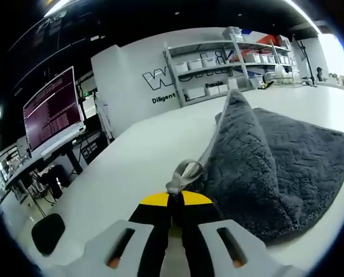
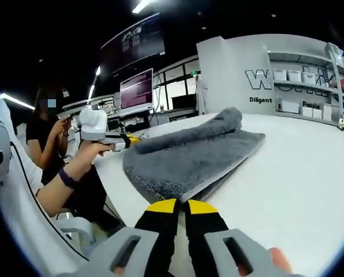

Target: Open the folded towel by lifting each exposed corner and separating the folded layers until the towel lies flat within the target outline without major curled edges

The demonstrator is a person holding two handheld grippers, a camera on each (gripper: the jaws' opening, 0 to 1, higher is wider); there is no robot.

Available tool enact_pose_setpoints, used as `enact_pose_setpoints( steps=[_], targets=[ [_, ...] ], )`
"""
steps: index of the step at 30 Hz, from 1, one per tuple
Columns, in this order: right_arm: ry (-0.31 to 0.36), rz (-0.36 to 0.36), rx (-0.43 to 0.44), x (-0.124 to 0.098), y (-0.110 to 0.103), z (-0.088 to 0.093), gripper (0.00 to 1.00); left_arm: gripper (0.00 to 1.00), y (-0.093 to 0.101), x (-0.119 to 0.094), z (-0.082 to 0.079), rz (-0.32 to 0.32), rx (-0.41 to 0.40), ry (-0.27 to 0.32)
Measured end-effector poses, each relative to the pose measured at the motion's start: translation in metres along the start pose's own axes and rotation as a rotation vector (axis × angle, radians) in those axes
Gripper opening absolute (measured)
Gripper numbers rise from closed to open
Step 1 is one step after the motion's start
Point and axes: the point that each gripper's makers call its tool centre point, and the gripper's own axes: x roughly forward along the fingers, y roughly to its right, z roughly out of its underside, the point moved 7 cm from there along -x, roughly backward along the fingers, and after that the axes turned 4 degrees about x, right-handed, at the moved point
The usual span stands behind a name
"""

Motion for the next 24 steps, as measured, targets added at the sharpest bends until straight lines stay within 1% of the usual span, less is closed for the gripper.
enact_pose_setpoints(
  steps=[7,13,16,19,24],
  targets=[
    [-0.003,-0.005,0.03,-0.003,-0.004,0.003,0.0,0.05,-0.01,-0.001,0.004,-0.015,-0.022,-0.011],
    [-0.007,-0.025,0.036,-0.003,-0.014,0.003,0.0,0.05,-0.022,-0.001,0.007,-0.043,-0.062,-0.032],
    [-0.019,-0.05,0.034,-0.002,-0.022,0.002,0.0,0.05,-0.024,-0.001,0.008,-0.061,-0.047,-0.039],
    [-0.039,-0.079,0.015,-0.002,-0.036,0.005,0.0,0.05,-0.027,0.001,0.01,-0.074,-0.039,-0.051],
    [-0.051,-0.105,0.006,-0.001,-0.043,0.006,0.0,0.05,-0.031,0.002,0.013,-0.083,-0.042,-0.062]
  ],
)
